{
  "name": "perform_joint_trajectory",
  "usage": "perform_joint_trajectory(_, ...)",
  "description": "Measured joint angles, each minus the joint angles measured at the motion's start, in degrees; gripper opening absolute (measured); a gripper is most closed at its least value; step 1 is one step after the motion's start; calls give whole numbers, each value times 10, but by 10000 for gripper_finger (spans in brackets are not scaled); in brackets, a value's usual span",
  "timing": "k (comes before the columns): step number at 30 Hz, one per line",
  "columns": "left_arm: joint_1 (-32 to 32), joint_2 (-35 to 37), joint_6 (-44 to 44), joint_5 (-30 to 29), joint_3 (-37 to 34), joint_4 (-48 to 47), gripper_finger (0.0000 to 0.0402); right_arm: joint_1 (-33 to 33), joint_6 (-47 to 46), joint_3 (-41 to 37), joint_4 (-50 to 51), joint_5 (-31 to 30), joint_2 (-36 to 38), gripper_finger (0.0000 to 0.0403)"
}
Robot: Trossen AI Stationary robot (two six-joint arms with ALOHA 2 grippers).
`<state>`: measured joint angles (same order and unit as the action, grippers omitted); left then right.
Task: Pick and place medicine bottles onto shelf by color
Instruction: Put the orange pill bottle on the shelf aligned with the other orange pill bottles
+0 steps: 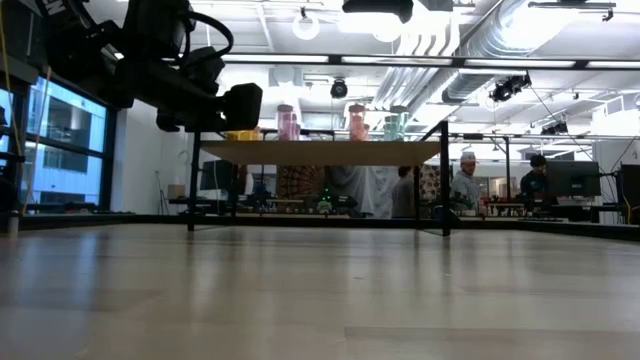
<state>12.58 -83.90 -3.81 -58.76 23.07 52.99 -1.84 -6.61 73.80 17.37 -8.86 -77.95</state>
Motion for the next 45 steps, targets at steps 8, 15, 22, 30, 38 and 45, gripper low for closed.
perform_joint_trajectory(8,-7,0,48,-7,10,10,225,0,0,0,0,0,0,193)
perform_joint_trajectory(15,-7,0,66,-15,28,10,225,0,0,0,1,2,0,193)
perform_joint_trajectory(22,-8,0,66,-26,28,9,225,0,0,0,1,6,0,193)
perform_joint_trajectory(30,-6,0,81,-36,28,9,225,0,0,0,2,8,0,193)
perform_joint_trajectory(38,-6,0,90,-36,28,9,225,0,0,0,1,7,0,193)
perform_joint_trajectory(45,-6,0,90,-37,28,11,225,0,0,0,1,7,0,193)
